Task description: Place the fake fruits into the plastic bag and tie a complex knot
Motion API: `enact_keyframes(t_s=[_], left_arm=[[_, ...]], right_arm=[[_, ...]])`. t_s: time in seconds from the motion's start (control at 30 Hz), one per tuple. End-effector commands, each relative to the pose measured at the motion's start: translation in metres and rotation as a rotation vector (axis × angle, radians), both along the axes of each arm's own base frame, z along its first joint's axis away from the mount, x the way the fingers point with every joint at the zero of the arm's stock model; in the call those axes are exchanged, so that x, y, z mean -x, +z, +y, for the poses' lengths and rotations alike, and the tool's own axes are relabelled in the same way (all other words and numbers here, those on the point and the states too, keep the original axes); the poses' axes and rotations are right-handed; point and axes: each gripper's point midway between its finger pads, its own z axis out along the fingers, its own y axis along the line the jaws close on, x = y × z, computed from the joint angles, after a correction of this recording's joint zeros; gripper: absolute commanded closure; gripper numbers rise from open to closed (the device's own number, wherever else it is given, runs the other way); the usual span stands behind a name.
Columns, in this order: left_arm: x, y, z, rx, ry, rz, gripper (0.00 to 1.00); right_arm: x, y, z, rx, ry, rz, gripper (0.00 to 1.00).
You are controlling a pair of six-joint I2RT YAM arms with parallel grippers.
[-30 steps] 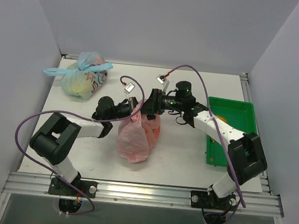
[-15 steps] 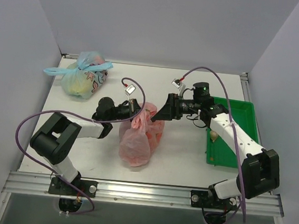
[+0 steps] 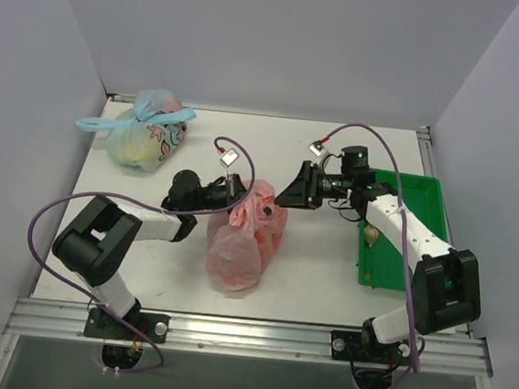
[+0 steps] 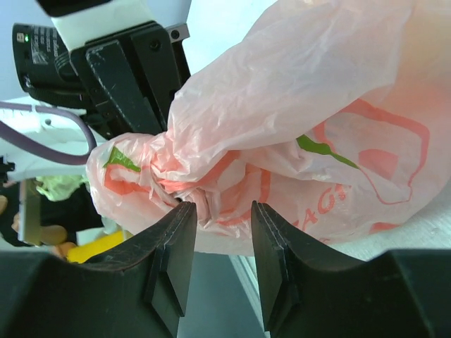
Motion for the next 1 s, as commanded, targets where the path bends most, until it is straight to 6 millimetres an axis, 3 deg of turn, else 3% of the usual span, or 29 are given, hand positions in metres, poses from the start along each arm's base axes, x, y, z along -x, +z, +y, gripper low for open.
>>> enact_keyframes(t_s=[0.0, 0.27, 0.53, 0.77, 0.97], left_arm=[[0.002, 0.027, -0.002, 0.054, -0.017, -0.127, 1.00], [0.001, 0.028, -0.003, 0.059, -0.016, -0.131, 1.00], [0.000, 0.029, -0.005, 0.062, -0.018, -0.135, 0.99], [0.001, 0.028, -0.004, 0.061, -0.018, -0.135, 0.97], [0.007, 0.027, 0.001, 0.057, -0.028, -0.148, 0.85]], right_arm=[[-0.002, 0.010, 0.006, -0.068, -0.008, 0.043, 0.63], [0.005, 0.013, 0.014, -0.116, 0.013, 0.060, 0.63], [0.012, 0.001, 0.019, -0.083, 0.044, 0.072, 0.65], [0.012, 0.002, 0.016, -0.071, 0.049, 0.059, 0.95], [0.010, 0.005, 0.015, -0.076, 0.054, 0.045, 1.00]])
